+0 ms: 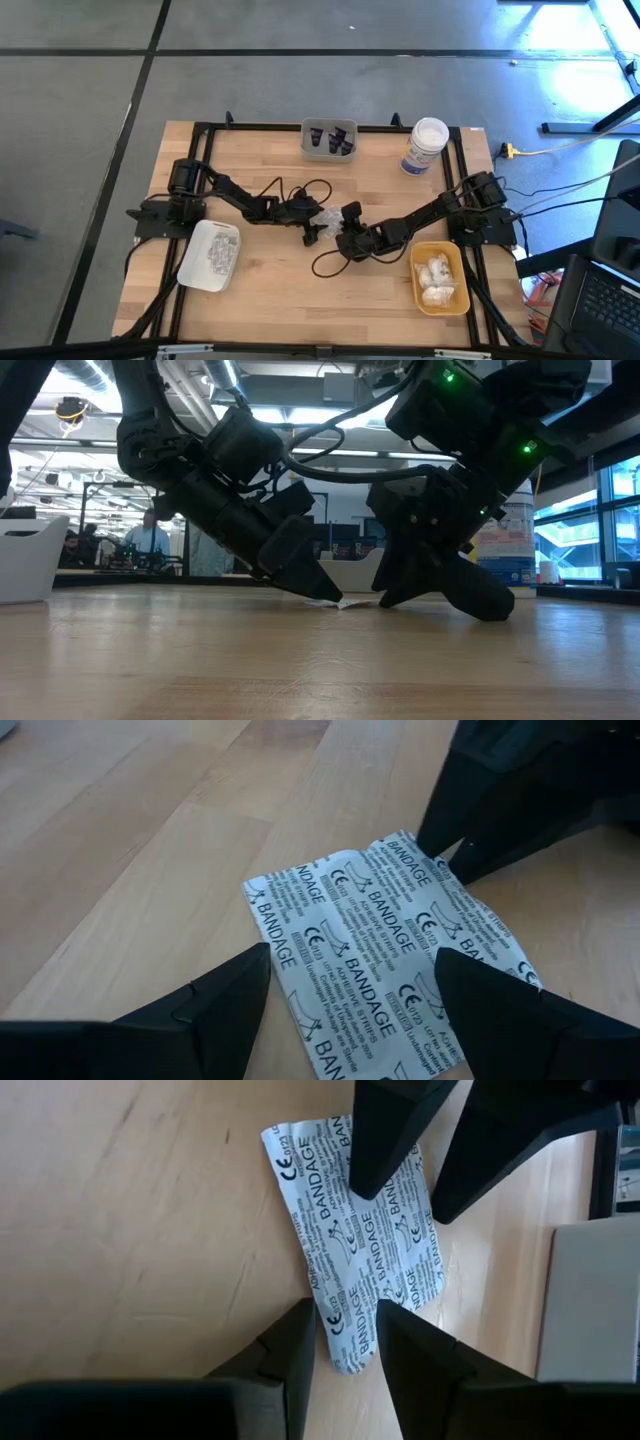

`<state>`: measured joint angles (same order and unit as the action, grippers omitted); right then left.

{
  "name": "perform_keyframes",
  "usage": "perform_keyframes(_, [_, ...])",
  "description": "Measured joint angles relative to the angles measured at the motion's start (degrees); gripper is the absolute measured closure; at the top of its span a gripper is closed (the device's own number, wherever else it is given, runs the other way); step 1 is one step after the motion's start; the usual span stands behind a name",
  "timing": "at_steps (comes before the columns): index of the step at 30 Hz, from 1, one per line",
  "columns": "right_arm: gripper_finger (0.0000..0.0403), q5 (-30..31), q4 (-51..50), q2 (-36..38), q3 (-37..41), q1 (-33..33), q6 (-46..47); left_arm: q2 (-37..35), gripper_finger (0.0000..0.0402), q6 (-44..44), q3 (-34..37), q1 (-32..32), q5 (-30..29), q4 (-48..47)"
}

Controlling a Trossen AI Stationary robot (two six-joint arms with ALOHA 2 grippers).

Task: Pick & Place Travel size toiletries
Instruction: Put the bandage into the white bin

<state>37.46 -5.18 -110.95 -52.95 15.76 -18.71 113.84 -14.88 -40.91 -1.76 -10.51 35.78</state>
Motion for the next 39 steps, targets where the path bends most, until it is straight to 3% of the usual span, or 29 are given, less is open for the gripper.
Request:
perform_keyframes(14, [0.029, -1.36, 2.35, -0.27, -0.7, -0.55, 0.25, -0.02, 0.0121, 0.03, -0.05, -0.07, 1.44, -0.27])
perform_keyframes(18, [0.0312, -1.9, 2.66, -0.35, -0.83, -0.64, 0.3, -0.02, 0.0121, 0.03, -0.05, -0.09, 1.48, -0.29])
perform_keyframes(26, [0.0395, -3.69, 2.68, -0.4, -0.89, -0.52, 1.43, -0.02, 0.0121, 0.07, -0.05, -0.11, 1.48, -0.34])
perform_keyframes(32, [0.0381, -3.63, 2.81, -0.42, -0.94, -0.1, 1.58, -0.02, 0.0121, 0.12, -0.05, -0.13, 1.41, -0.38])
perform_keyframes(39, [0.0398, -3.57, 2.43, 0.04, -1.03, 1.32, 1.88, -1.27, 0.0121, 5.62, -0.02, -0.27, 0.38, -1.46])
